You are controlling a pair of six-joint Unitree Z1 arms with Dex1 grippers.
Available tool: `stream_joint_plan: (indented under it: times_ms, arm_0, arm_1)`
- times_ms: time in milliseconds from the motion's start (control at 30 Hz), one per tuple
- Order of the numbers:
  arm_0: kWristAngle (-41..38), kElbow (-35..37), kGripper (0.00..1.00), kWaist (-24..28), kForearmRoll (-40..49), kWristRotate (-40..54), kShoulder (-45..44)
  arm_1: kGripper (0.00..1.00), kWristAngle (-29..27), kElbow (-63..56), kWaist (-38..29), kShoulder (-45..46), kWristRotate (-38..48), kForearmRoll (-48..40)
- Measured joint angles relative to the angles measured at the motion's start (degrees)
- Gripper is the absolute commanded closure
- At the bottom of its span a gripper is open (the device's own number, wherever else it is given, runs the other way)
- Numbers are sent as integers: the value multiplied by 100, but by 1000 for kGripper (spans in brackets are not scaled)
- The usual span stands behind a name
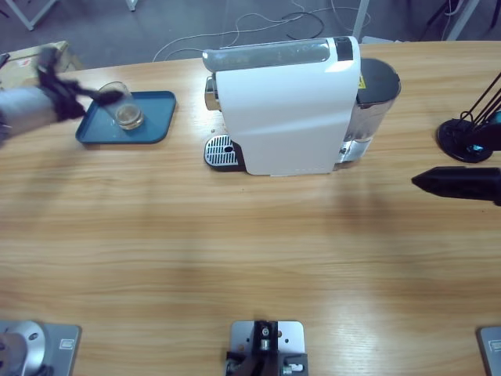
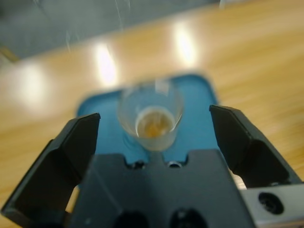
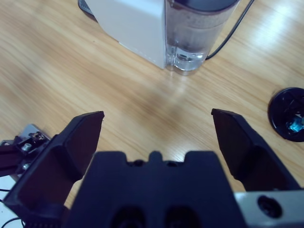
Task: Pour coffee
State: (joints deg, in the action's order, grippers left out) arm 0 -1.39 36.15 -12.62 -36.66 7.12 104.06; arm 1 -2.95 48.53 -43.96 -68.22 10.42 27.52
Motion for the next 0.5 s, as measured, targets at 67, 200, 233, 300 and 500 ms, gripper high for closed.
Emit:
stream_joint_plan:
  times_ms: [67, 200, 233, 300, 500]
  arm_0:
    - [25, -159, 5, -83, 320, 11, -1175]
    - [-30, -196, 4, -888, 1888, -409, -3138]
    - [-108, -197, 4, -1214, 2246, -493, -3415]
    - [-227, -210, 4, -1854, 2929, -590, -3786]
    - [-566, -228, 4, -2938, 4161, -622, -4249]
  arm_1:
    - [0, -1, -22, 0, 262, 0, 25]
    - [0, -101, -34, 2, 634, 0, 272]
    - [0, -151, -34, 2, 698, 0, 356]
    - [0, -250, -55, 5, 792, 0, 488]
    - [0, -297, -173, 6, 1034, 0, 580]
